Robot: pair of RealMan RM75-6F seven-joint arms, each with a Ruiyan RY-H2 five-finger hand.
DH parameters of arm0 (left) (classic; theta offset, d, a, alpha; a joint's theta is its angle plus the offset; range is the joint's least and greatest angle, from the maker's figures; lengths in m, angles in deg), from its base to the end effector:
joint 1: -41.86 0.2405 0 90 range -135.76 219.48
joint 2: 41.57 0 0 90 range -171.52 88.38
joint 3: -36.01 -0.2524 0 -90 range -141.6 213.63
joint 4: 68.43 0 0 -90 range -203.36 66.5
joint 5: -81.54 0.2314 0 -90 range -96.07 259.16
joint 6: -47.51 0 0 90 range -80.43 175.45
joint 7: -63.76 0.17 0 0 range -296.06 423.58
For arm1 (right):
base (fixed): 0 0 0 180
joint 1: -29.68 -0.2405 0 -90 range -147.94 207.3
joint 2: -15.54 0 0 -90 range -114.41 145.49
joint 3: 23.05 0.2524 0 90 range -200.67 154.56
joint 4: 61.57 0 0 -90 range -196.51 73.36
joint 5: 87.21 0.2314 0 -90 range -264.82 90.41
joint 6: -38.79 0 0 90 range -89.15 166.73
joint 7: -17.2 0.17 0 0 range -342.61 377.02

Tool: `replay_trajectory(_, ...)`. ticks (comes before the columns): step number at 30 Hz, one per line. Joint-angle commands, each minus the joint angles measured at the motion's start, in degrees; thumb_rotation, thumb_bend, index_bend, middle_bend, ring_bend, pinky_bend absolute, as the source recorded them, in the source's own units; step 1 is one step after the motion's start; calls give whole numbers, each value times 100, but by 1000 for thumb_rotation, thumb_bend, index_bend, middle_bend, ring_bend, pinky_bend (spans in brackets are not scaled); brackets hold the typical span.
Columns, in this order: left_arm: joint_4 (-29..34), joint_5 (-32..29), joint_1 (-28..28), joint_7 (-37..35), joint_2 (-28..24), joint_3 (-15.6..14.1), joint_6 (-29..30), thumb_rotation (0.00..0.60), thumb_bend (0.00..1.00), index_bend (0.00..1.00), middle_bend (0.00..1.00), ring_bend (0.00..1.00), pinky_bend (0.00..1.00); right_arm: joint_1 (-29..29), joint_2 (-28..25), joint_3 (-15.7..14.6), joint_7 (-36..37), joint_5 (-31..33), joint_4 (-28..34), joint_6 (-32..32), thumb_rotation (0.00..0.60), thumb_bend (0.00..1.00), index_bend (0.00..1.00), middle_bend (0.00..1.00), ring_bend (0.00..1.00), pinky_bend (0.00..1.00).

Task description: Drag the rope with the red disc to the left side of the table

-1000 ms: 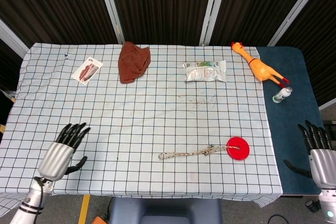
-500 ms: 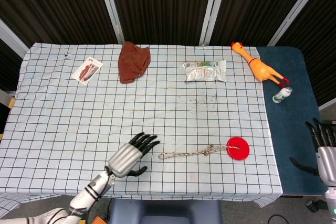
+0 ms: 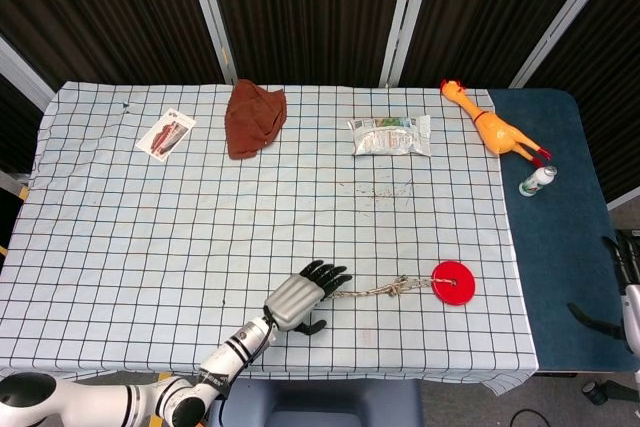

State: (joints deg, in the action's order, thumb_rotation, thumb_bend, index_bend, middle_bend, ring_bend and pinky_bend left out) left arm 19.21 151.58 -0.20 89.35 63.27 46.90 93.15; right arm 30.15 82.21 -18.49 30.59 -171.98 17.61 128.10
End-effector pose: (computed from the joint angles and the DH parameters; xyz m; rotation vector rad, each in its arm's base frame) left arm -0.0411 0.2768 -0.1482 -2.2211 -1.0508 -1.0468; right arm -0.3715 -0.1837 0.1690 1.2274 -0.9091 0.9358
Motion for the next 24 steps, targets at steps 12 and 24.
replay_trajectory(12, -458, -379, -159, -67, 142, -44, 263, 600, 367, 312, 0, 0, 0, -47, 71, 15, -40, 11, -59, -100, 600, 246, 0, 0, 0, 0)
replay_trajectory(24, -729, -507, -266, -184, 308, -80, 372, 600, 441, 512, 15, 0, 14, -30, 60, 21, -48, 41, -58, -111, 600, 245, 0, 0, 0, 0)
